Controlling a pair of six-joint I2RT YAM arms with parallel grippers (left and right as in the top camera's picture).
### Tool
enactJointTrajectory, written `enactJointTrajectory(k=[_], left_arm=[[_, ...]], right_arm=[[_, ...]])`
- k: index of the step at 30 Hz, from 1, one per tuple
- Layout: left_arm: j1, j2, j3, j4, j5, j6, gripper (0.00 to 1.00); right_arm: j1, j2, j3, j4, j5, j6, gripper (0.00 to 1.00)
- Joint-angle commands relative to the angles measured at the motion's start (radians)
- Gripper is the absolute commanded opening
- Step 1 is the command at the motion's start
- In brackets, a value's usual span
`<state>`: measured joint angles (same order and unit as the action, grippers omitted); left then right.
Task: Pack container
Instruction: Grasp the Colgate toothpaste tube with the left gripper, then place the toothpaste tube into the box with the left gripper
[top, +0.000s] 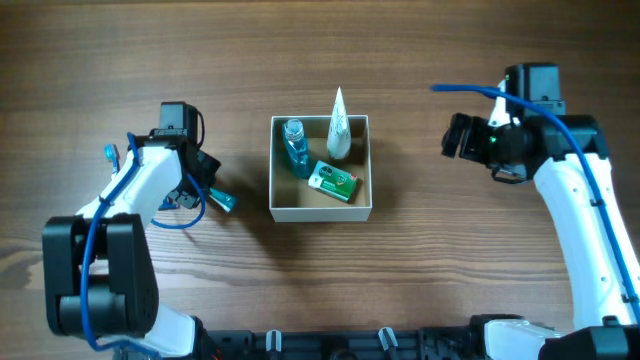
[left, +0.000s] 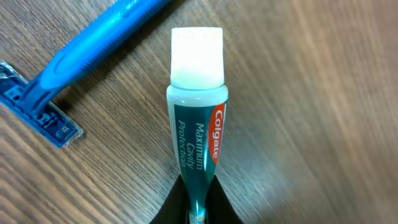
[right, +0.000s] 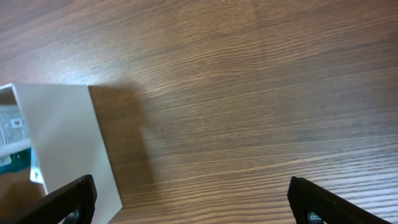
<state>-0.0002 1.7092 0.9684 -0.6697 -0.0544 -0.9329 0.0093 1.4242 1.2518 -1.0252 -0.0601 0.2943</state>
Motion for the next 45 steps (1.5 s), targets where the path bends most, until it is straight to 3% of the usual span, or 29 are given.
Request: enactJointTrajectory(k=[1,4,7,8,9,12,15,20,28,29,30,33,34,36,38,41,45], left_arm=[[-0.005,-0.114,0.062,-0.04,-0.003,0.013,0.07],[-0.011,-0.243,0.12,-0.09,-0.003,0.119,0.06],[-0.066,-0.383,0.151,-0.07,-0.019,0.338,0.04],[-0.097,-0.432,0.151,-0.05,-0.019,0.459,0.04],[-0.162,-0.502,0.151,-0.031,-0.018,0.692,0.04],[-0.322,-0.584,0.151,-0.038,-0.018,1.136,0.04],[-0.459,-0.594,0.151,-0.017,-0.018,1.325,0.04],[-0.601,-0.484,0.151,0.027,-0.017,1.357,0.04],[-0.705,-0.256,0.151,0.039,-0.018,1.356,0.04],[-0.705,-0.24,0.151,0.049,-0.018,1.355,0.05],[-0.705,-0.221,0.151,0.057,-0.018,1.355,0.13],[-0.704,-0.18,0.151,0.061,-0.019,1.355,0.15],[-0.704,-0.175,0.151,0.061,-0.019,1.356,0.18],[-0.704,-0.177,0.151,0.063,-0.025,1.356,0.5],[-0.706,-0.197,0.156,0.068,-0.065,1.339,0.6],[-0.71,-0.29,0.193,0.025,-0.139,1.215,0.78],[-0.692,-0.466,0.221,-0.074,-0.239,1.093,0.88]], right_arm=[[-0.007,0.006,0.003,0.0,-0.016,-0.006,1.0],[-0.018,0.006,0.003,0.01,-0.009,0.021,1.0],[-0.055,0.006,0.003,0.027,-0.067,0.054,1.0],[-0.067,0.006,0.003,0.032,-0.094,0.054,1.0],[-0.089,0.006,0.003,0.034,-0.128,0.053,1.0],[-0.098,0.006,0.003,0.034,-0.133,0.045,1.0],[-0.098,0.006,0.003,0.036,-0.133,0.024,1.0],[-0.182,0.006,0.003,0.058,-0.156,0.126,1.0],[-0.226,0.006,0.003,0.056,-0.174,0.116,1.0],[-0.226,0.006,0.003,0.057,-0.174,0.116,1.0],[-0.226,0.006,0.003,0.059,-0.174,0.116,1.0],[-0.226,0.006,0.003,0.059,-0.174,0.105,1.0],[-0.226,0.006,0.003,0.058,-0.173,0.097,1.0],[-0.226,0.006,0.003,0.055,-0.173,0.095,1.0],[-0.226,0.006,0.003,0.053,-0.174,0.086,1.0],[-0.226,0.006,0.003,0.047,-0.168,0.072,1.0],[-0.226,0.006,0.003,0.041,-0.142,0.071,1.0]])
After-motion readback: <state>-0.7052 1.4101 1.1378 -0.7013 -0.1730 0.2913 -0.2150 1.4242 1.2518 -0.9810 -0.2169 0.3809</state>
